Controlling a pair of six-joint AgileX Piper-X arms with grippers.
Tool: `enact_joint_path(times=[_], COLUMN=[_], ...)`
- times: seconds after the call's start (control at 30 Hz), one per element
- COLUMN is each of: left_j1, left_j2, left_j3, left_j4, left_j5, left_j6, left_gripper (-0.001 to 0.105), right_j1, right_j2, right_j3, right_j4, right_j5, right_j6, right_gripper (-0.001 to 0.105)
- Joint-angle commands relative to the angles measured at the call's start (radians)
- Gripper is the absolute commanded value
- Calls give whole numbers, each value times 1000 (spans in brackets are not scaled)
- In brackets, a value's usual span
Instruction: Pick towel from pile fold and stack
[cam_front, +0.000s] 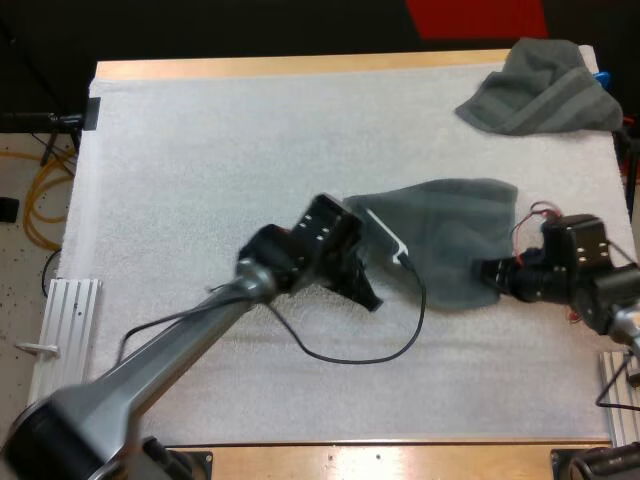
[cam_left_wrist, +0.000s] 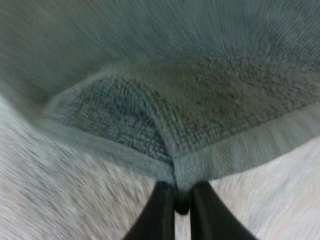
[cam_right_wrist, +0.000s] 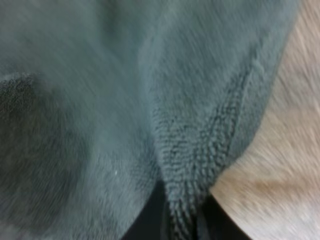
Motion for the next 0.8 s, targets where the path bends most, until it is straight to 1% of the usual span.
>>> enact_joint_path(times=[0.0, 0.07, 0.2, 0.33, 0.43, 0.5, 0.57, 0.6, 0.67, 0.7, 0.77], left_j1=[-7, -7, -7, -7, -7, -7, -7, -7, -7, -7, -7], left_j2=[-45, -135, -247, -368, -433, -483, -534, -548, -591, -596, -621], left_j3=[-18, -52, -77, -77, -77, -77, -77, -77, -77, -77, -77], left_j4=[15, 54, 120, 209, 264, 295, 341, 356, 409, 420, 470], left_j5=[-11, -11, -7, 39, 51, 75, 118, 120, 123, 123, 123], left_j6=[7, 0, -30, -116, -166, -195, -238, -247, -274, -280, -294], left_gripper=[0, 0, 0, 0, 0, 0, 0, 0, 0, 0, 0], right_j1=[1, 7, 46, 144, 227, 271, 335, 349, 416, 430, 491], right_j2=[-35, -103, -182, -251, -279, -294, -314, -320, -338, -340, -350], right_j3=[-24, -70, -131, -221, -262, -278, -289, -291, -292, -292, -292], right_j4=[6, 47, 102, 207, 276, 307, 347, 358, 404, 414, 463], right_j5=[-8, -8, -8, 25, 38, 37, 37, 37, 39, 40, 42], right_j6=[-14, -14, -14, -6, 47, 82, 126, 142, 196, 205, 261], right_gripper=[0, 0, 0, 0, 0, 0, 0, 0, 0, 0, 0])
